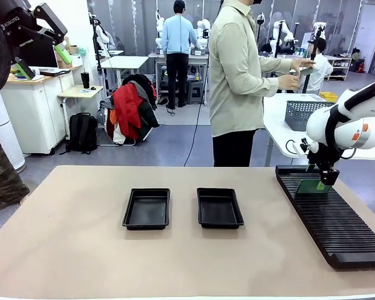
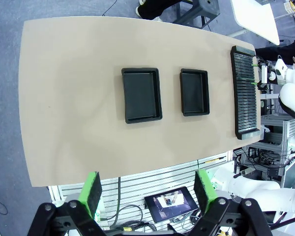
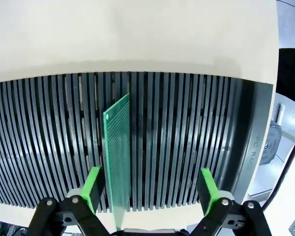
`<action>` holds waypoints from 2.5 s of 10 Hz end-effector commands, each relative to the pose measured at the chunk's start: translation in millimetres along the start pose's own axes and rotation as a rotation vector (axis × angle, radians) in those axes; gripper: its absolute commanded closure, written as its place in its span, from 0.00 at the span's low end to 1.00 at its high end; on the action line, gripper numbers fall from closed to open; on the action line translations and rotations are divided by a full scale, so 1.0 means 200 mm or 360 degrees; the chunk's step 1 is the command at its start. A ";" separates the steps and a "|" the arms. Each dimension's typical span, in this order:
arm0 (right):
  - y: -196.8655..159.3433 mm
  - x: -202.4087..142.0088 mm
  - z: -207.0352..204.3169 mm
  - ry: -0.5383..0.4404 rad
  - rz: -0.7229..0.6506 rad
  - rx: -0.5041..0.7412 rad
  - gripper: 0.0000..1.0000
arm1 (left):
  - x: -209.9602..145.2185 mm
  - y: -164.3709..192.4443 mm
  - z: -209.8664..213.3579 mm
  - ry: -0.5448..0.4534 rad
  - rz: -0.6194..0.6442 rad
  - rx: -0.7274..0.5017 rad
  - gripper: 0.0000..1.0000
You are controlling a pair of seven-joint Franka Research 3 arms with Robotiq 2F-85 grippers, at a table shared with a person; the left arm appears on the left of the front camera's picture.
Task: Inspect and transfer BCBs to ESD trays.
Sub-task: Pick up the Blank PCB from the PCB Rack and place it in the left ESD tray.
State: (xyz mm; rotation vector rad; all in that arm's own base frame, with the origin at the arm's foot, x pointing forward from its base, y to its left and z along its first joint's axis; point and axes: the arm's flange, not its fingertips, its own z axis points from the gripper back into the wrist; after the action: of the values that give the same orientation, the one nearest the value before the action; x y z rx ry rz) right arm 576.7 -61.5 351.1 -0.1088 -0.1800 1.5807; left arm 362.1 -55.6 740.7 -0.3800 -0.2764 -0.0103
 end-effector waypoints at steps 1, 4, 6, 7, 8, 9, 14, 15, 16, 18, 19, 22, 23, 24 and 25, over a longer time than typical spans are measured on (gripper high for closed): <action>0.03 -0.01 -0.01 0.0006 -0.0026 -0.0028 0.07 | -0.01 0.00 0.00 -0.0002 0.0000 0.0000 0.00; 0.04 -0.01 -0.02 -0.0007 -0.0031 -0.0025 0.29 | -0.01 0.00 0.00 -0.0002 0.0000 0.0000 0.00; 0.04 0.00 -0.02 -0.0011 -0.0034 -0.0026 0.45 | -0.01 0.00 0.00 -0.0002 0.0000 0.0000 0.00; 0.04 0.00 -0.01 -0.0008 -0.0041 -0.0026 0.55 | -0.01 0.00 0.00 -0.0002 0.0000 0.0000 0.00; 0.04 0.00 -0.01 -0.0003 -0.0041 -0.0023 0.60 | -0.01 0.00 0.00 -0.0002 0.0000 0.0000 0.00; 0.04 0.01 -0.01 0.0001 -0.0045 -0.0020 0.70 | -0.01 0.00 0.00 -0.0002 0.0000 0.0000 0.00; 0.06 0.02 0.04 0.0033 -0.0049 0.0009 1.00 | -0.01 0.00 0.00 -0.0002 0.0000 0.0000 0.00; 0.06 0.02 0.08 0.0041 -0.0056 0.0015 1.00 | -0.01 0.00 0.00 -0.0002 0.0000 0.0000 0.00; 0.05 0.02 0.12 0.0049 -0.0057 0.0024 1.00 | -0.01 0.00 0.00 -0.0002 0.0000 0.0000 0.00; 0.04 0.02 0.23 0.0067 -0.0057 0.0052 1.00 | -0.01 0.00 0.00 -0.0002 0.0000 0.0000 0.00; 0.04 0.03 0.31 0.0086 -0.0076 0.0059 1.00 | -0.01 0.00 0.00 -0.0002 0.0000 0.0000 0.00; 0.10 0.00 0.63 0.0092 -0.0239 0.0054 1.00 | -0.01 0.00 0.00 -0.0002 0.0000 0.0000 0.00; 0.13 0.00 0.75 0.0121 -0.0288 0.0035 1.00 | -0.01 0.00 0.00 -0.0002 0.0000 0.0000 0.00; 0.15 -0.01 0.86 0.0138 -0.0341 0.0022 1.00 | -0.01 0.00 0.00 -0.0002 0.0000 0.0000 0.00; 0.17 -0.02 0.96 0.0139 -0.0376 0.0001 1.00 | -0.01 0.00 0.00 -0.0002 0.0000 0.0000 0.00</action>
State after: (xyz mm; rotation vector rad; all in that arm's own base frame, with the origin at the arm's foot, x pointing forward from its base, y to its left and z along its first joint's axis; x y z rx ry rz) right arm 512.2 -77.9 526.0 -0.1328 -0.1482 1.3751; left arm 362.3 -55.7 740.7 -0.3800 -0.2762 -0.0102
